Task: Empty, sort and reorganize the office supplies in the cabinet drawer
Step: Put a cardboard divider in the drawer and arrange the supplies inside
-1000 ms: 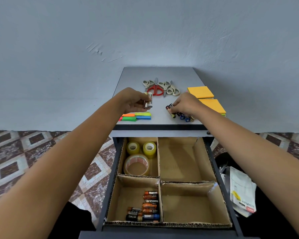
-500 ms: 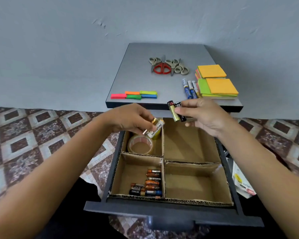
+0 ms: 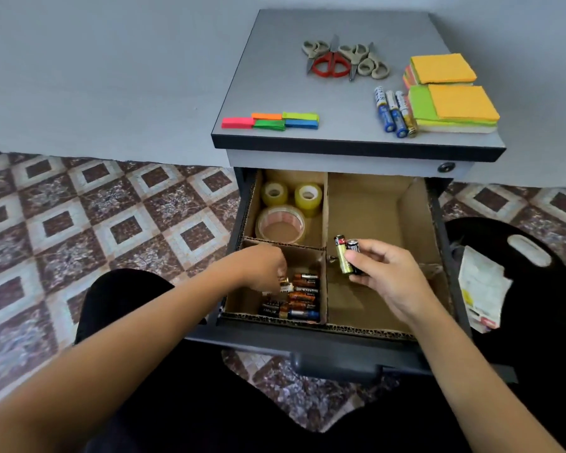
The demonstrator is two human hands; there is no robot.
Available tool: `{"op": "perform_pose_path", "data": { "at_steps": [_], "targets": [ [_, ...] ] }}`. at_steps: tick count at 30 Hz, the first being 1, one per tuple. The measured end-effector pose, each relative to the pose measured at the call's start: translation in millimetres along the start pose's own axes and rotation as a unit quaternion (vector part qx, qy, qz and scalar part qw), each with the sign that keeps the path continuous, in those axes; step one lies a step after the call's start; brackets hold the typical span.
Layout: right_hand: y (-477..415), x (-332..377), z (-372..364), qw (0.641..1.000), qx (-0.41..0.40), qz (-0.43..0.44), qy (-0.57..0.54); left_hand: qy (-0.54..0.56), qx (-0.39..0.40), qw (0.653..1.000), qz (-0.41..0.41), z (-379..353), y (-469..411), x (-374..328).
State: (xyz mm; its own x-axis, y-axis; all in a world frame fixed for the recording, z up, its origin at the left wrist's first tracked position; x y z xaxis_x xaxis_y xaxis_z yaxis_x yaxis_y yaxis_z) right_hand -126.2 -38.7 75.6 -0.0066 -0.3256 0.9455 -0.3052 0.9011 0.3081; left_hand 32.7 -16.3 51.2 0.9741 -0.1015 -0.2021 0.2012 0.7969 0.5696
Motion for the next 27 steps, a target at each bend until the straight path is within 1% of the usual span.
{"op": "perform_pose_path", "data": {
  "at_steps": [3, 5, 9, 12, 16, 19, 27],
  "targets": [
    [2.4, -3.9, 3.0, 1.0, -0.015, 0.019, -0.015, -0.03, -0.007, 0.999, 0.015, -12.6, -7.9, 7.0],
    [3.6, -5.7, 3.6, 0.999, -0.021, 0.03, 0.002, -0.04, -0.02, 0.999, 0.022, -14.9, -12.2, 8.2],
    [2.3, -8.0, 2.8, 0.999, -0.022, 0.037, 0.029, -0.065, -0.003, 0.998, 0.023, -20.8, -18.9, 8.9],
    [0.8, -8.0, 3.0, 0.999, -0.015, 0.041, 0.032, -0.064, 0.017, 0.998, 0.015, -24.5, -22.1, 10.8],
    [-0.5, -9.7, 3.3, 0.998, -0.008, 0.044, 0.035, -0.037, 0.028, 0.999, 0.016, -19.4, -20.7, 10.9],
    [-1.5, -11.5, 3.6, 0.998, -0.006, 0.043, 0.05, -0.016, 0.009, 1.0, 0.005, -14.2, -20.7, 10.3],
    [-0.6, -9.5, 2.4, 0.996, -0.001, 0.054, 0.067, -0.011, -0.043, 0.999, -0.013, -11.6, -15.6, 6.6]
  ]
}}
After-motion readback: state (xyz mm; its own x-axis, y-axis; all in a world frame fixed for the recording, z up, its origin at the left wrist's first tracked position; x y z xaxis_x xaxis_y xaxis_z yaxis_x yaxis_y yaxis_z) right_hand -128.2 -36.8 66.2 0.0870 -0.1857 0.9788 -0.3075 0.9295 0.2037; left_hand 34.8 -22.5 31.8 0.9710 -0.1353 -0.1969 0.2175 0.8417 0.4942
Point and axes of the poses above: each hand's wrist, its own y-axis away from the middle knuckle, its own z-axis out of the back of the hand, x = y × z, the point moved 10 cm from there along -y, towards the middle knuckle, and after that the axes turned 3 degrees about -y, right-handed, at the moved point
